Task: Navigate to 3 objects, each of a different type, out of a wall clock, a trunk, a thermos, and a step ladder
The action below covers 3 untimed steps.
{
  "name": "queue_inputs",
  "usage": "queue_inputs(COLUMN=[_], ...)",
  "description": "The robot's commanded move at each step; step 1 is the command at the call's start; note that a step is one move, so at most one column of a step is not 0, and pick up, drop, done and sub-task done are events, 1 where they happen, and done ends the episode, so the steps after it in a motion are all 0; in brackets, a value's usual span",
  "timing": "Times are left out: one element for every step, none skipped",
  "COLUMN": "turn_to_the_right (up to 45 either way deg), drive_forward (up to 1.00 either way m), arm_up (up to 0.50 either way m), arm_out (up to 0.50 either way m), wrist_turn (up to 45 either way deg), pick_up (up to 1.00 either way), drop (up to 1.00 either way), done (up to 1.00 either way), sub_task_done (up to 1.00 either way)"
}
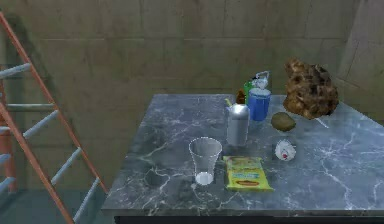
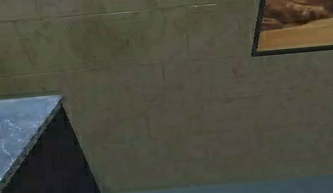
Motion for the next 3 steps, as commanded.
queue_inputs(turn_to_the_right=[18.0,0.0,-45.0], drive_forward=[0.00,0.00,0.00], arm_up=[0.00,0.00,0.00], arm_out=[0.00,0.00,0.00], wrist_turn=[0.0,0.0,0.0], pick_up=[0.00,0.00,0.00], drop=[0.00,0.00,0.00], done=[0.00,0.00,0.00], sub_task_done=[0.00,1.00,0.00])
